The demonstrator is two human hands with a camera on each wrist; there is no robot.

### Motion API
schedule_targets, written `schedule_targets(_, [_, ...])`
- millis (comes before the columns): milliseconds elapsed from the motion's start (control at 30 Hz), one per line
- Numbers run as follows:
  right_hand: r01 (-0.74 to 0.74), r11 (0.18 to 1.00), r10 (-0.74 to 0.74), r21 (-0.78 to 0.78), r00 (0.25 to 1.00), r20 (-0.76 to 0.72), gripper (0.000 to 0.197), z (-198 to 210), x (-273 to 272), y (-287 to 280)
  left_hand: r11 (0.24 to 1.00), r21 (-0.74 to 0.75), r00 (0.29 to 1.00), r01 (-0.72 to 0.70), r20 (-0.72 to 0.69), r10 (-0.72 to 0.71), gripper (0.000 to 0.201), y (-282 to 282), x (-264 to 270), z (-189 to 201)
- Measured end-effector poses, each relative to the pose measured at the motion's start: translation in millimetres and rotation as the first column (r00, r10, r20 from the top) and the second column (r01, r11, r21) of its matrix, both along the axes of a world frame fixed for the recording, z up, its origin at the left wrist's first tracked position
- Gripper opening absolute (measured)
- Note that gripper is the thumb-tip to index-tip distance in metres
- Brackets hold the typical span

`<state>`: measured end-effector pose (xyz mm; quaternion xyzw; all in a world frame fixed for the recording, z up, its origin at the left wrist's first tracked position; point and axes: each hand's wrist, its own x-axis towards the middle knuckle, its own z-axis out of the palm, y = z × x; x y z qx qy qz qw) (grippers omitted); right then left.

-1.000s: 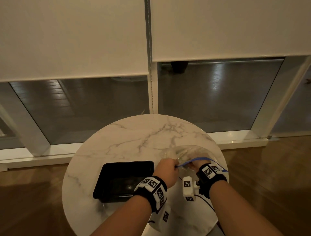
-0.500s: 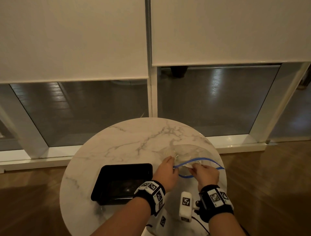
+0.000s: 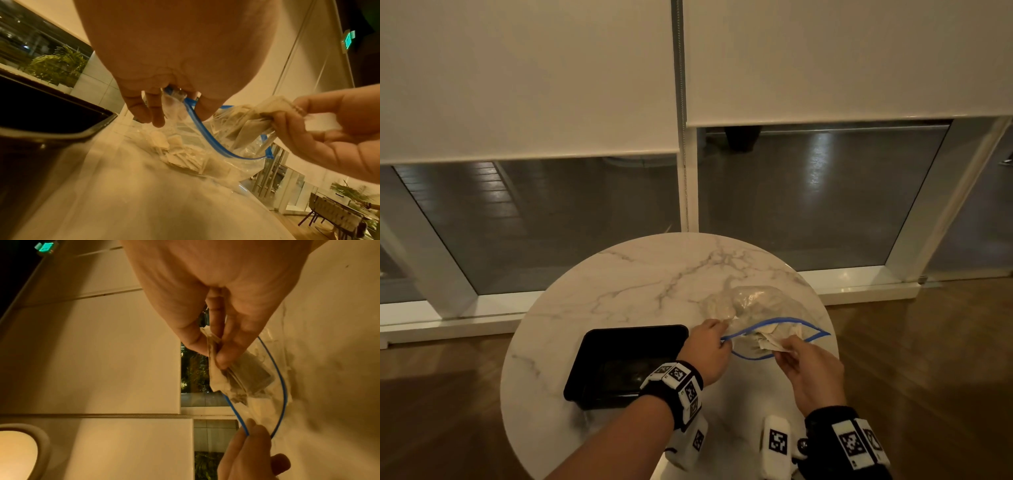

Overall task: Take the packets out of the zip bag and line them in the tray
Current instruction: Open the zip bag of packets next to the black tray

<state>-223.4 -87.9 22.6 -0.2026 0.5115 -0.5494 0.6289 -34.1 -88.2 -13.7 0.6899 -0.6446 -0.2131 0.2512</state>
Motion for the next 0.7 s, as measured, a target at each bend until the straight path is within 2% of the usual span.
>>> schedule_targets(200, [-0.117,0.988,0.103,-0.104,0.986,-0.133,0.012,16.4,5.7,11.6,1.000,-0.006,0.998,0.006,0.066,-0.005,0.043,4.4,2.5,-5.7])
schedule_targets(400, [-0.201,0.970,0.177,-0.135,0.969,-0.173,0.006,29.5,10.1,11.6,1.000,0.028,1.000,-0.002,-0.015,0.003,0.050,8.5,10.3,-9.5])
schedule_targets(600, [-0.297,0.943,0.288,-0.153,0.955,-0.075,0.005,39.7,19.0,14.3,0.995,-0.062,0.980,-0.079,-0.188,0.066,0.049,28.5,18.6,8.3])
schedule_targets(667, [-0.323,0.934,0.320,-0.156,0.946,-0.045,0.008,41.9,23.0,15.4,0.989,-0.096,0.940,-0.117,-0.330,0.079,0.047,41.1,20.0,17.7])
schedule_targets(700, [-0.336,0.929,0.336,-0.154,0.942,-0.029,0.008,43.0,24.8,16.1,0.985,-0.107,0.894,-0.132,-0.443,0.072,0.045,47.5,18.5,23.1])
